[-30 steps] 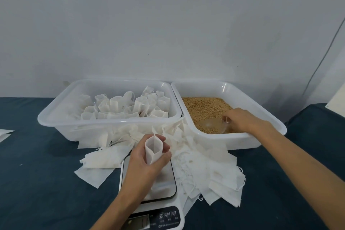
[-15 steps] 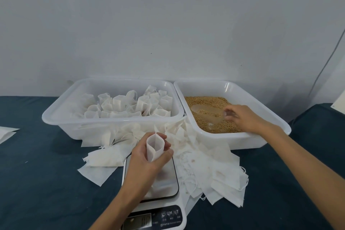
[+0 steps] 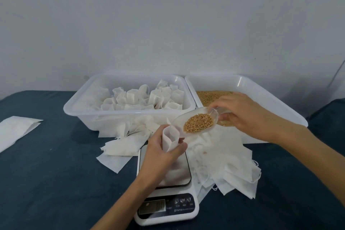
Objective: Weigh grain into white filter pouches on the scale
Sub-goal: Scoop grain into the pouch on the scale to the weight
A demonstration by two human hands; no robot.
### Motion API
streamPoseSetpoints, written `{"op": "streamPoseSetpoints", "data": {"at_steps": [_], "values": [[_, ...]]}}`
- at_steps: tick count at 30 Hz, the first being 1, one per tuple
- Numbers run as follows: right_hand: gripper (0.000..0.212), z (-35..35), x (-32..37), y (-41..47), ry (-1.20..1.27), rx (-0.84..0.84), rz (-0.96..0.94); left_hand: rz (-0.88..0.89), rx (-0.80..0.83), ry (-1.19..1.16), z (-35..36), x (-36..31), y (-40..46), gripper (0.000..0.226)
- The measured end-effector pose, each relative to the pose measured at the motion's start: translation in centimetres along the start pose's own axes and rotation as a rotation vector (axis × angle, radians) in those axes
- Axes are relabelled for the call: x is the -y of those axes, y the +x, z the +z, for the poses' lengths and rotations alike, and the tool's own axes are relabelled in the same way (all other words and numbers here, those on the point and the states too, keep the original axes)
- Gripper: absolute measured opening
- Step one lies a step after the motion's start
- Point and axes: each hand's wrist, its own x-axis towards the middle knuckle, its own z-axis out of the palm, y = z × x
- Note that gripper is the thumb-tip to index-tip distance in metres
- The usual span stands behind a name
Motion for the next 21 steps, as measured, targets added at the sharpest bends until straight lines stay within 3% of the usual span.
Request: {"op": "streamPoseSetpoints", "data": {"at_steps": [6,13,21], "values": [[0.052,-1.1,0.7,0.4,-0.278,0.010,-0.012,-0.003,0.000,-0.018,0.0,0.1,-0.1,0.028],[0.040,-2.1,2.1,0.7,-0.406,-0.010,-0.030,-0.013,0.007,-0.048,0.0,0.2,-0.1,0.032],[0.044,-3.0,3.3,0.9,-0.483,0.065,0.031,0.006,0.025,-0.047,-0.1,0.3,0.1,0.027]]}}
